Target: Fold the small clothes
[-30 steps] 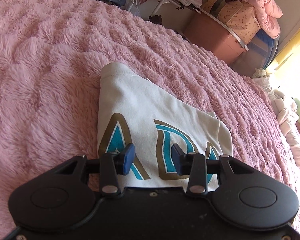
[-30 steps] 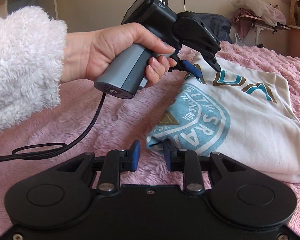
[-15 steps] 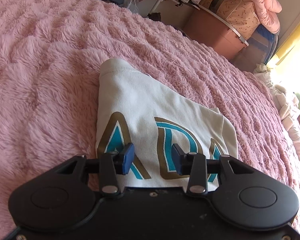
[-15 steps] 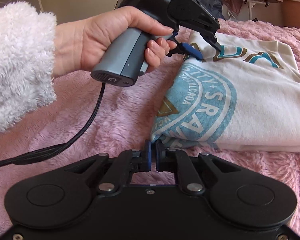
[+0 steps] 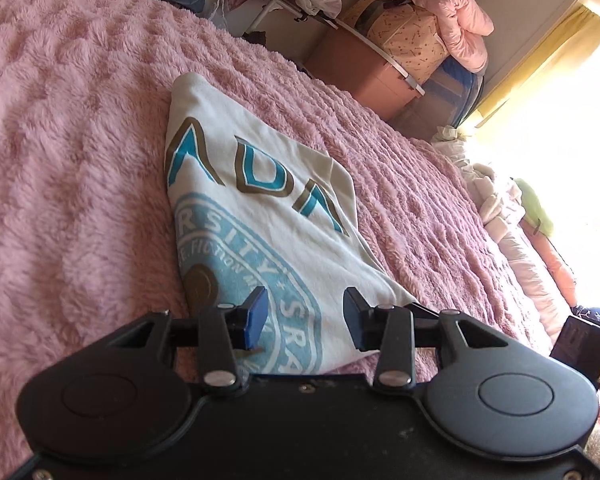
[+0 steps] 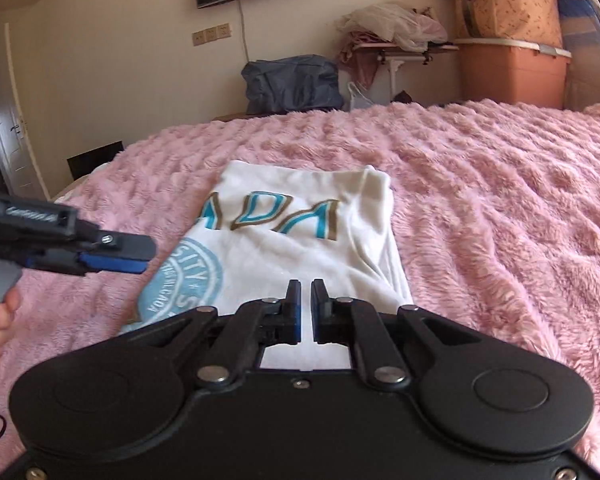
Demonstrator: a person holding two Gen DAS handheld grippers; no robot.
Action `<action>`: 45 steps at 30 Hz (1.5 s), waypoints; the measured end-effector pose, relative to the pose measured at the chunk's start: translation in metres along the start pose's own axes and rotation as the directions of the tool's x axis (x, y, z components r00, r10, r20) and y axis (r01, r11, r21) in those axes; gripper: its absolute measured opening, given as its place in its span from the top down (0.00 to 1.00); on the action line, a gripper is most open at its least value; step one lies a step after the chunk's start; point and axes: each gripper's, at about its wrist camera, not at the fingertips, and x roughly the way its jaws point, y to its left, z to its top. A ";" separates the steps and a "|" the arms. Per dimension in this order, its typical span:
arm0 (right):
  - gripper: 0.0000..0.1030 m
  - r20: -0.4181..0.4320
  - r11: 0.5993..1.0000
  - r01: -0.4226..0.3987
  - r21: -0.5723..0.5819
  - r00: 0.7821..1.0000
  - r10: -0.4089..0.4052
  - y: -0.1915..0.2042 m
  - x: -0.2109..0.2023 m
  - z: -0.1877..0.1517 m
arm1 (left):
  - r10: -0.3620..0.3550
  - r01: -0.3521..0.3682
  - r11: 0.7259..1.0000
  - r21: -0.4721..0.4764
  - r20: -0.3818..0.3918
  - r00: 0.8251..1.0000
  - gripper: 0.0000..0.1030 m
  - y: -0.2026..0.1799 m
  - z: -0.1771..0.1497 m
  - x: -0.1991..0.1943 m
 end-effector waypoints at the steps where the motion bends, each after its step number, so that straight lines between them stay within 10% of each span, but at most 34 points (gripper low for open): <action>1: 0.94 -0.022 1.000 0.011 0.023 1.000 -0.011 -0.009 0.005 -0.004 | 0.014 -0.014 1.000 -0.006 -0.010 1.000 0.59 0.002 -0.006 0.002; 10: 0.91 -0.062 0.975 -0.021 0.220 0.997 0.036 -0.051 0.003 -0.015 | -0.008 0.008 1.000 -0.012 -0.008 1.000 0.56 0.015 0.000 0.005; 11: 0.87 -0.038 0.967 -0.066 0.246 0.996 0.077 -0.057 0.000 -0.008 | -0.003 0.003 1.000 -0.008 0.002 1.000 0.56 0.016 0.008 0.001; 13: 0.48 -0.011 0.942 -0.142 0.305 0.988 0.152 -0.073 0.005 0.009 | 0.023 -0.023 1.000 -0.002 0.023 0.999 0.53 0.024 0.023 -0.002; 15: 0.37 0.019 0.927 -0.175 0.330 0.984 0.179 -0.087 0.015 0.023 | 0.057 -0.057 0.998 -0.012 0.036 0.998 0.53 0.038 0.038 -0.003; 29: 0.37 -0.155 0.876 -0.266 0.402 0.923 0.351 -0.141 0.121 0.042 | -0.084 0.080 0.931 -0.356 0.004 0.996 0.49 0.129 0.050 0.053; 45: 0.35 -0.158 0.811 -0.381 0.444 0.858 0.489 -0.126 0.166 0.040 | -0.193 0.172 0.923 -0.344 -0.029 0.981 0.46 0.123 0.074 0.108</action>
